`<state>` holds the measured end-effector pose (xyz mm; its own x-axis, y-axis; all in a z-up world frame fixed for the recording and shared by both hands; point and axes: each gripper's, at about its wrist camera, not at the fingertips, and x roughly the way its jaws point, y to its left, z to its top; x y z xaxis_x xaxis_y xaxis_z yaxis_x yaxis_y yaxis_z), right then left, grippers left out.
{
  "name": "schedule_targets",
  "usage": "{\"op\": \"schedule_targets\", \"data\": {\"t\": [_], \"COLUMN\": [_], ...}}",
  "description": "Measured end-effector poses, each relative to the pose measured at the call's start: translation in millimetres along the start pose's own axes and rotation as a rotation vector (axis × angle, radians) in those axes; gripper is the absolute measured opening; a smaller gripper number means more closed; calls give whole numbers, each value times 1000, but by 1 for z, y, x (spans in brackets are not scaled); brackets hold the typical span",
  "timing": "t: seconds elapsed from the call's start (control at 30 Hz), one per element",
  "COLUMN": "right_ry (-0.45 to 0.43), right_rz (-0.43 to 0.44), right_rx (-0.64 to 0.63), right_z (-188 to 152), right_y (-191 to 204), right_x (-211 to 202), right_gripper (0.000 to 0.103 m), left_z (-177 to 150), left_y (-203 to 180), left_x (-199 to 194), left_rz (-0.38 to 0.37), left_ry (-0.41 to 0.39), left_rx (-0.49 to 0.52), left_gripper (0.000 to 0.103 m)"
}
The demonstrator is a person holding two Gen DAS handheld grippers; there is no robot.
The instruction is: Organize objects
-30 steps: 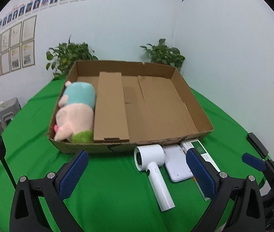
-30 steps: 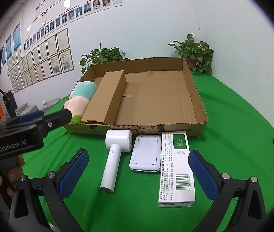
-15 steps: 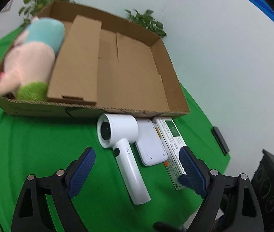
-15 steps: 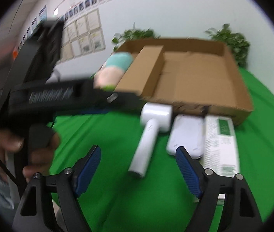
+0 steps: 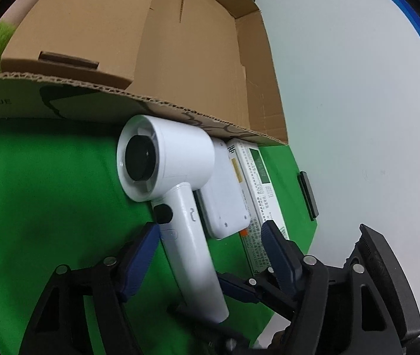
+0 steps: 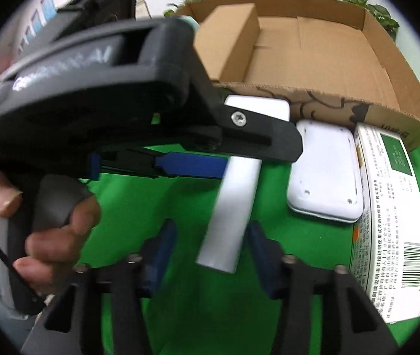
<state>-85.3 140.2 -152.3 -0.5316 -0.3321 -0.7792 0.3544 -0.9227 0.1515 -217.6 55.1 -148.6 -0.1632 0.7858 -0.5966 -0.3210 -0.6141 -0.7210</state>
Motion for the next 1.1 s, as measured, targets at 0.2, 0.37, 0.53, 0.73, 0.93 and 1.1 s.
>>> {"op": "schedule_targets", "data": {"t": [0.2,0.37,0.53,0.73,0.93,1.1], "right_ry": [9,34,53,48,-22,-134], "right_rz": [-28,-5,2,-9,-25,-54], "right_rx": [10,12,-8,-3,-2,-21], "right_z": [-9,-32,-59,-67,-67,-45], "right_y": [5,15,32,42,50,55], "right_x": [-5,-22,-40,-43,-54,-76], "right_gripper": [30,30,30,30,29,28], "left_z": [-11,-35,-57,-60,-53,-24], "left_y": [1,1,-3,-10,-26,-64], "left_x": [0,-8,-18,-25,-41,-74], "left_rz": [13,-11,25,52,55,64], "left_ry": [16,16,-2,-5,-63,-166], "left_rx": [-1,-27,-38,-25,19,137], "left_gripper": [59,54,35,32,31,30]}}
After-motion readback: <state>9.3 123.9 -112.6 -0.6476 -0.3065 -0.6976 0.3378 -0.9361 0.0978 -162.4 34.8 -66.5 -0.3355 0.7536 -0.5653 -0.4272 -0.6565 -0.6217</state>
